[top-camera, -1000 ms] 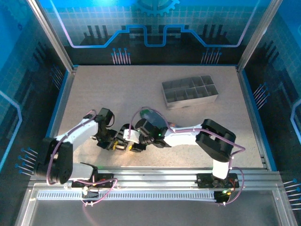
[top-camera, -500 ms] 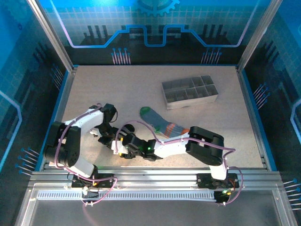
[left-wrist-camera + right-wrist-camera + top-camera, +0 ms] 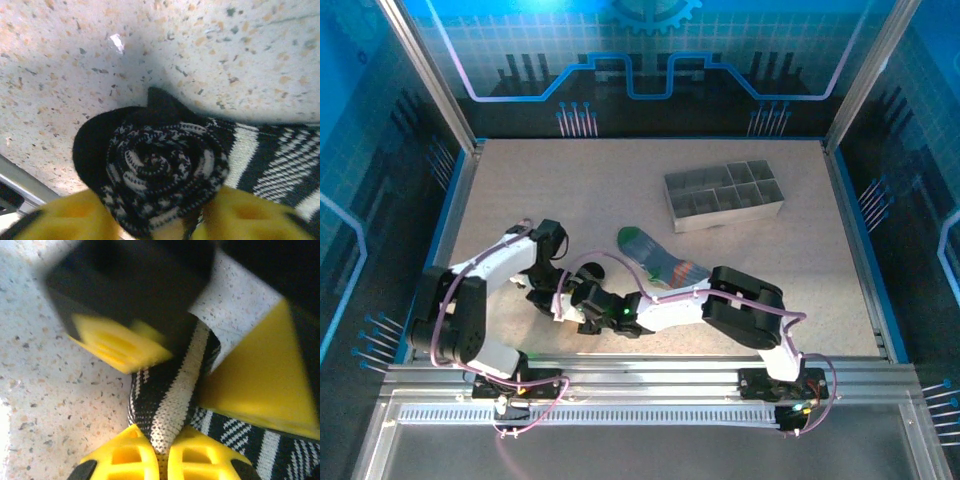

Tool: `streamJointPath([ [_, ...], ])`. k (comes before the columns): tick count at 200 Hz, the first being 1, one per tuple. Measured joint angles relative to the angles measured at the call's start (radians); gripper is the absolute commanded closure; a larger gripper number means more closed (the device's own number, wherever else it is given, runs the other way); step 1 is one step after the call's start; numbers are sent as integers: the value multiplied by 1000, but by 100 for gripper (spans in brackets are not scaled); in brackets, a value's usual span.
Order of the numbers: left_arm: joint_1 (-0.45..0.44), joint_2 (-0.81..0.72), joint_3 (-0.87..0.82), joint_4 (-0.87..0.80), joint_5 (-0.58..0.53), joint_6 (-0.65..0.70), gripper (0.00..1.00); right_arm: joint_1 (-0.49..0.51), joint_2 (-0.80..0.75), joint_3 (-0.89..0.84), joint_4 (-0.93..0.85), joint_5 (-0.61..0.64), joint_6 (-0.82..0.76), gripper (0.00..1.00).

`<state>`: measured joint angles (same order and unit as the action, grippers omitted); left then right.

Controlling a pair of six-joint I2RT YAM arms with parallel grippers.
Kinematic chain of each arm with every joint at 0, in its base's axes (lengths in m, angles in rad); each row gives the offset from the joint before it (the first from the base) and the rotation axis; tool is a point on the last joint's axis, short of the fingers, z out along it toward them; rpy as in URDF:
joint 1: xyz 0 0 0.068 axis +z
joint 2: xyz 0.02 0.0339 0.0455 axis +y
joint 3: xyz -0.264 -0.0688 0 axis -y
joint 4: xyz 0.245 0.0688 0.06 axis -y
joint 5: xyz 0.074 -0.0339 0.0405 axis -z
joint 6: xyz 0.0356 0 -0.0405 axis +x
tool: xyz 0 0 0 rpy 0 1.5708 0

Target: Roll the socks

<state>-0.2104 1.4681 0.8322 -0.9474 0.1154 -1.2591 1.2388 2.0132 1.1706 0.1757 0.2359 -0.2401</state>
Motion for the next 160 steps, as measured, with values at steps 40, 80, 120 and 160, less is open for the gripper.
streamJointPath([
  [40,18,-206,-2,5,-14,5,20,-89,-33,-89,74,-203,138,100],
  [80,20,-361,-103,100,34,32,29,-168,-28,-147,182,-392,263,100],
  [120,-4,-391,-241,206,86,26,35,-209,-11,-157,224,-500,327,100],
  [160,-29,-307,-269,314,87,20,53,-230,8,-140,218,-557,357,100],
])
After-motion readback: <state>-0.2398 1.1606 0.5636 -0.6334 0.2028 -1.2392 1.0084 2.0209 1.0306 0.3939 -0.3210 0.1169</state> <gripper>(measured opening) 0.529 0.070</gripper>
